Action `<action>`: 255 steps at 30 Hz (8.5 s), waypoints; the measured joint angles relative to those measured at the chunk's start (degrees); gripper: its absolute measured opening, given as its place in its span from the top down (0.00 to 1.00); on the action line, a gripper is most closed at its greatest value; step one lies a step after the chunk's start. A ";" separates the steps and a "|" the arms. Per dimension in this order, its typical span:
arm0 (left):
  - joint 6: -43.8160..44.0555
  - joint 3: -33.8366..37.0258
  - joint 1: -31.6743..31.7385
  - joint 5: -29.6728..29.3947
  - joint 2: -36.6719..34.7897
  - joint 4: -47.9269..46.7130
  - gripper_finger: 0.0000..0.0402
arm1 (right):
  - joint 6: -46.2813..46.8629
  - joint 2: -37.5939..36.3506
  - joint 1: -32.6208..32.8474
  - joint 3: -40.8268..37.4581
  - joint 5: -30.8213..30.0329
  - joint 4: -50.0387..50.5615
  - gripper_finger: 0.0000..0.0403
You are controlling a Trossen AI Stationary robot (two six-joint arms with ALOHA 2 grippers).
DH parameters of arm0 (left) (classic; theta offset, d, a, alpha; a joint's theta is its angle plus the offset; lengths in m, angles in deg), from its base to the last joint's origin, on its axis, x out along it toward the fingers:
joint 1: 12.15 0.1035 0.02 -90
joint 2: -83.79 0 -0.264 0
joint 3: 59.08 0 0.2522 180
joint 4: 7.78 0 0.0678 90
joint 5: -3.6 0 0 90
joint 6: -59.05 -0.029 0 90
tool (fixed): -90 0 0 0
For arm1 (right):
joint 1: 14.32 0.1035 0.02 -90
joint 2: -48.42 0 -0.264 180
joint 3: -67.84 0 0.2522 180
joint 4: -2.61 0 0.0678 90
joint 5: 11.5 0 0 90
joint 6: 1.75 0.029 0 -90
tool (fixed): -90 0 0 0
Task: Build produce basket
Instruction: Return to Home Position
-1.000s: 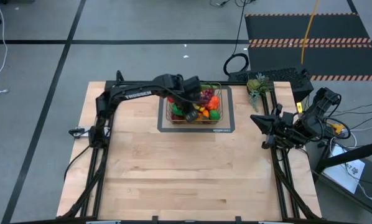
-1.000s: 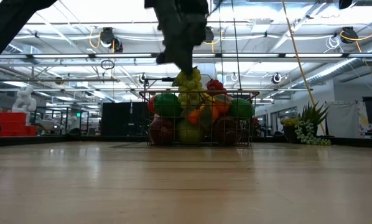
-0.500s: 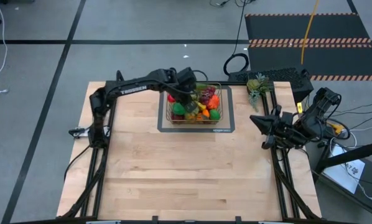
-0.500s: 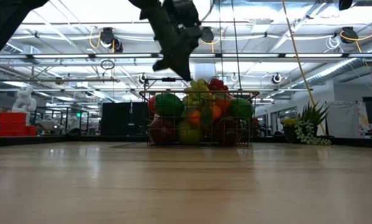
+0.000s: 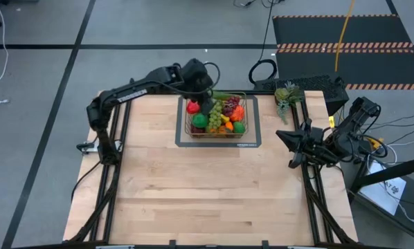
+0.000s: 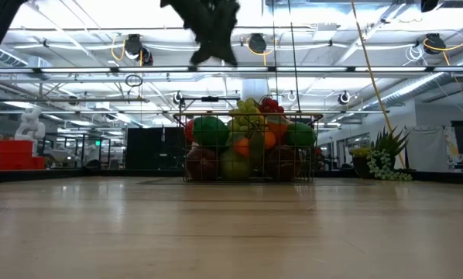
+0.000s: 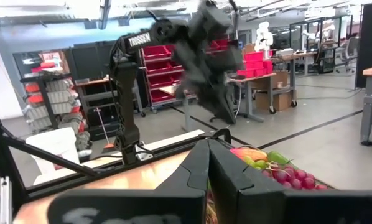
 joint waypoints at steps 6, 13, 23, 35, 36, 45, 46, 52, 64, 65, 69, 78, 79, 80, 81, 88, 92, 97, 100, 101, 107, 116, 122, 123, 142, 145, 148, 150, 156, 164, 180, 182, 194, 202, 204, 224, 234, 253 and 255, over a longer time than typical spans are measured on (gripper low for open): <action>-6.64 0.00 -3.04 3.19 -5.60 11.97 0.98 | -0.68 0.11 -0.02 0.00 0.07 -0.33 1.00; -22.18 -0.06 -5.40 1.89 -10.59 14.75 0.96 | -2.92 1.61 -0.02 0.00 0.36 -6.55 1.00; -13.03 0.02 -8.12 1.39 -19.09 7.71 0.93 | -10.79 7.46 -0.03 0.00 8.62 -16.07 1.00; -11.78 -0.07 -13.19 -2.40 -24.64 4.29 0.99 | -15.21 11.43 0.07 -0.02 18.67 -15.83 1.00; -10.81 -0.07 -13.89 -2.41 -24.63 3.12 0.99 | -16.76 11.39 0.11 -0.02 18.90 -15.63 1.00; 9.76 0.02 -21.67 -5.21 -22.41 -11.55 0.95 | -23.32 6.23 0.11 0.00 22.69 -7.00 1.00; 10.69 0.02 -23.69 -6.98 -22.41 -11.60 0.96 | -23.18 5.19 0.11 -0.02 24.15 -4.73 1.00; 15.09 1.15 -35.84 -25.52 -22.47 -7.43 0.98 | -20.61 -0.68 0.13 -0.02 32.14 4.84 1.00; 25.46 4.64 -43.87 -35.86 -21.41 -4.04 0.94 | -19.27 -4.49 0.11 -0.02 44.71 17.06 1.00; 25.98 4.97 -44.01 -35.89 -21.61 -3.81 0.93 | -19.26 -4.67 0.06 -0.02 45.68 18.33 1.00; 26.03 6.62 -43.98 -36.39 -21.57 -3.96 0.91 | -18.72 -5.06 -1.30 -0.75 50.17 20.13 1.00; 25.76 10.19 -43.37 -37.94 -21.55 -0.32 0.91 | -11.28 -5.80 -6.11 -14.80 59.12 -0.62 1.00; 25.57 10.46 -43.37 -38.40 -21.55 0.40 0.91 | -10.67 -5.81 -6.47 -16.86 59.12 -4.51 1.00; 25.55 10.75 -43.41 -38.81 -21.57 1.10 0.91 | -9.92 -5.83 -6.84 -19.10 59.15 -8.30 1.00; 25.52 11.11 -43.49 -38.96 -21.65 1.89 0.91 | -8.94 -5.84 -7.19 -21.28 59.27 -11.88 1.00; 25.52 12.48 -43.45 -39.02 -21.60 2.87 0.91 | -4.00 -5.82 -9.36 -31.39 60.36 -27.96 1.00; 25.15 12.48 -43.47 -39.01 -21.60 2.91 0.91 | -4.58 -6.22 -10.92 -31.82 60.41 -26.23 1.00; 22.13 12.48 -43.47 -39.06 -21.60 2.89 0.91 | -5.90 -8.26 -13.58 -31.89 60.50 -27.13 1.00; 19.96 12.48 -43.47 -39.75 -21.60 2.93 0.91 | -7.12 -10.15 -15.85 -31.93 61.83 -26.65 1.00; 19.35 12.48 -43.47 -40.19 -21.60 2.96 0.91 | -7.19 -10.57 -16.78 -31.93 62.17 -26.66 1.00; 12.48 12.48 -43.47 -40.47 -21.60 5.88 0.91 | -5.90 -11.45 -23.81 -32.00 66.19 -25.11 1.00; 5.53 12.48 -43.47 -40.47 -22.50 5.16 0.98 | -4.29 -11.41 -32.52 -32.04 69.40 -21.49 1.00; 2.44 12.48 -43.34 -42.22 -25.33 0.57 0.99 | -4.60 -11.34 -35.31 -32.09 69.38 -20.20 1.00; 1.97 12.48 -43.13 -42.28 -25.85 -0.39 0.99 | -4.88 -11.37 -35.56 -32.09 69.29 -20.25 1.00; 2.00 43.88 -37.97 -37.28 -42.97 24.73 0.99 | -8.76 -11.37 -36.00 -32.13 67.35 -19.40 1.00; 2.29 45.10 -38.16 -37.22 -43.17 24.23 0.99 | -8.76 -11.37 -36.00 -32.13 67.38 -18.94 1.00; 5.47 45.71 -38.14 -37.88 -43.24 23.01 0.97 | -8.13 -11.38 -35.98 -32.13 66.18 -18.09 1.00; 5.35 46.98 -38.14 -38.33 -43.21 22.69 0.96 | -7.69 -11.37 -36.01 -32.13 64.51 -18.06 1.00; 4.81 53.69 -38.85 -38.35 -47.14 27.43 0.99 | -11.52 -11.37 -36.02 -32.13 65.16 -18.18 1.00; 6.48 61.76 -39.12 -38.75 -54.04 32.56 0.99 | -11.42 -11.69 -36.02 -32.13 66.18 -19.24 1.00; 5.96 62.31 -39.08 -38.92 -57.90 32.48 0.99 | -11.30 -21.08 -37.55 -32.13 69.18 -13.44 1.00; 5.96 62.31 -39.08 -38.92 -57.90 32.48 0.99 | -11.44 -22.83 -37.55 -32.13 69.18 -12.02 1.00; 4.70 62.31 -39.08 -38.94 -57.86 32.44 0.99 | -15.62 -31.00 -37.55 -32.13 68.94 -7.97 1.00; 3.29 62.31 -39.06 -38.97 -57.86 32.44 0.99 | -15.30 -30.88 -41.01 -32.13 69.01 -5.22 1.00; 2.79 62.31 -39.06 -38.97 -57.84 32.44 0.99 | -14.77 -30.88 -42.72 -32.13 69.80 -5.44 1.00; 1.17 62.31 -39.12 -38.93 -57.86 33.48 0.98 | -9.69 -30.70 -47.25 -32.13 73.12 11.26 1.00; -1.07 68.17 -39.19 -37.10 -60.21 40.53 0.99 | -8.76 -28.65 -47.23 -32.13 70.62 11.21 1.00; -3.44 94.35 -39.41 -26.41 -80.05 56.48 0.99 | -8.76 -28.61 -47.23 -32.13 70.64 11.23 1.00; -3.80 96.36 -38.97 -25.21 -83.77 56.46 0.99 | -8.76 -28.61 -47.23 -32.12 70.63 11.23 1.00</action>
